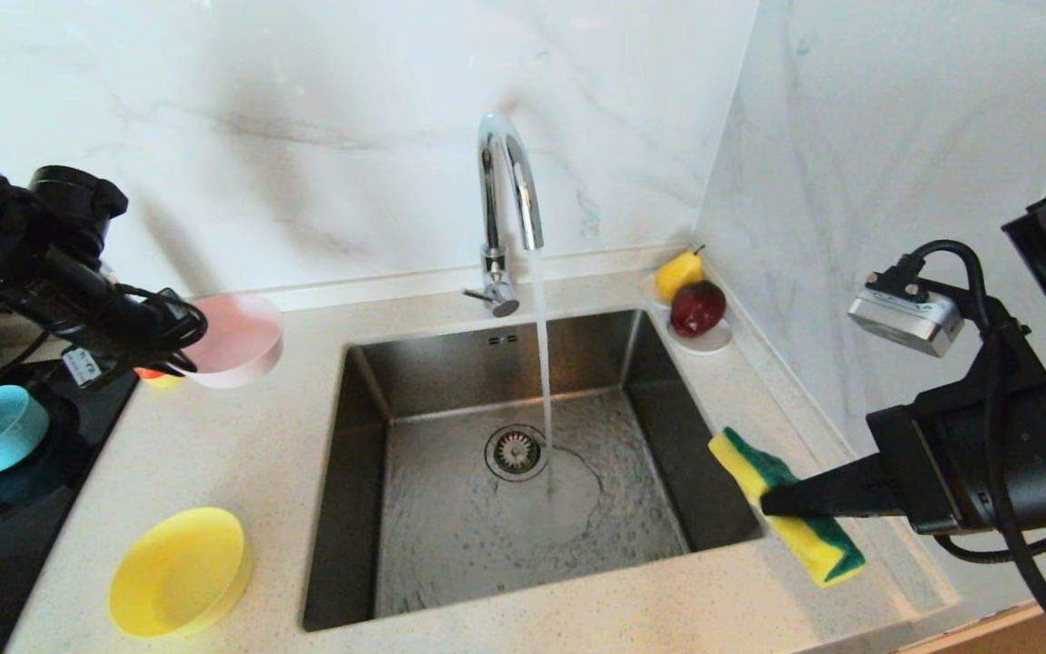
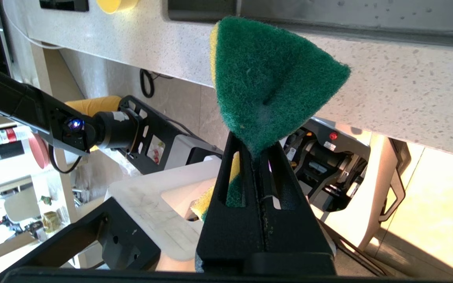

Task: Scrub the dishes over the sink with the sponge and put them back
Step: Wash the bowl

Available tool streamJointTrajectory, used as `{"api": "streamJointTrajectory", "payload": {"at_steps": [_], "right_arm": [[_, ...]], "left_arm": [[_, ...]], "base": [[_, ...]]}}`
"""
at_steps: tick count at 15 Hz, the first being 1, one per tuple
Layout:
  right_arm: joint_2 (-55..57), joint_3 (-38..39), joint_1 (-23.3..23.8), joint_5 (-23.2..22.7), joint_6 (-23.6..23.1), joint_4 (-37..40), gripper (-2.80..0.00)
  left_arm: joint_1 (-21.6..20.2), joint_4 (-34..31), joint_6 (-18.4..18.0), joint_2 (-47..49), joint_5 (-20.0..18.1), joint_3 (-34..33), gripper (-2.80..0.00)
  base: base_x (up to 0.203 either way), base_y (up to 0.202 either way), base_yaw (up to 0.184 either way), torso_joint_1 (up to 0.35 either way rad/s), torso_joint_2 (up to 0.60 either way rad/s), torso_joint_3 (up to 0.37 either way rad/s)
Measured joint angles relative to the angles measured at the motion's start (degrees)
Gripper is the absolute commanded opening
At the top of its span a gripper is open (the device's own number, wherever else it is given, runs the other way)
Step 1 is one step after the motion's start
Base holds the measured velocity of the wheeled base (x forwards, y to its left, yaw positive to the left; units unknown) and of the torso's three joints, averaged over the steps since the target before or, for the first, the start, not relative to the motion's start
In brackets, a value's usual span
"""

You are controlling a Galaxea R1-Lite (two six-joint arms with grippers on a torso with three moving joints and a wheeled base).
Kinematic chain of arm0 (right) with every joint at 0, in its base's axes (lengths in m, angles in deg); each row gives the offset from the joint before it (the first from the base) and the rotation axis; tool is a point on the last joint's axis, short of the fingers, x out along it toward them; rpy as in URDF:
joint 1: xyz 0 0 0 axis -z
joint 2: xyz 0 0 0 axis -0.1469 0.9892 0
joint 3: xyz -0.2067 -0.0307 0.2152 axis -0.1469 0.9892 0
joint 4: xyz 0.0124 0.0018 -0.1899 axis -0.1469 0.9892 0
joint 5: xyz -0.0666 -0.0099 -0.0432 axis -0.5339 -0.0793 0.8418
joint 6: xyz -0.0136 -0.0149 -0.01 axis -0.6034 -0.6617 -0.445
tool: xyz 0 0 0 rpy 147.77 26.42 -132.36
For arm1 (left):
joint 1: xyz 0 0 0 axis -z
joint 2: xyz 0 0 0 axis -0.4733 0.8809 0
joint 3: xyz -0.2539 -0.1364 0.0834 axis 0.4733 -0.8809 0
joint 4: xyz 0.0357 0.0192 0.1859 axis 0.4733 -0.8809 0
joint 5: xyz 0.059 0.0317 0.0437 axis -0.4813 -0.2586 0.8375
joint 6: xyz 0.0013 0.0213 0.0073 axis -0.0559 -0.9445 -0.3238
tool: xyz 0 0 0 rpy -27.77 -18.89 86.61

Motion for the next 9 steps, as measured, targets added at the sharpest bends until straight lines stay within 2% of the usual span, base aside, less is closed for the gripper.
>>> {"api": "streamJointTrajectory", "payload": {"at_steps": [3, 6, 9], "right_arm": [[-0.04, 0.11, 0.0, 0.04, 0.02, -0.02, -2.8], [-0.1, 0.29, 0.0, 0.03, 0.04, 0.0, -2.8], [-0.37, 0.49, 0.0, 0.02, 0.02, -0.02, -2.8]], "left_arm": [[8.31, -2.03, 0.09, -1.34, 2.08, 0.0, -2.8], [17.12, -2.93, 2.31, -0.53, 8.26, -0.05, -2.8], [24.78, -2.45, 3.89, 1.4, 9.53, -0.07, -2.8]], "base": [[0.0, 0.0, 0.0, 0.0, 0.0, 0.0], [0.0, 0.0, 0.0, 0.0, 0.0, 0.0], [0.0, 0.0, 0.0, 0.0, 0.0, 0.0]]}}
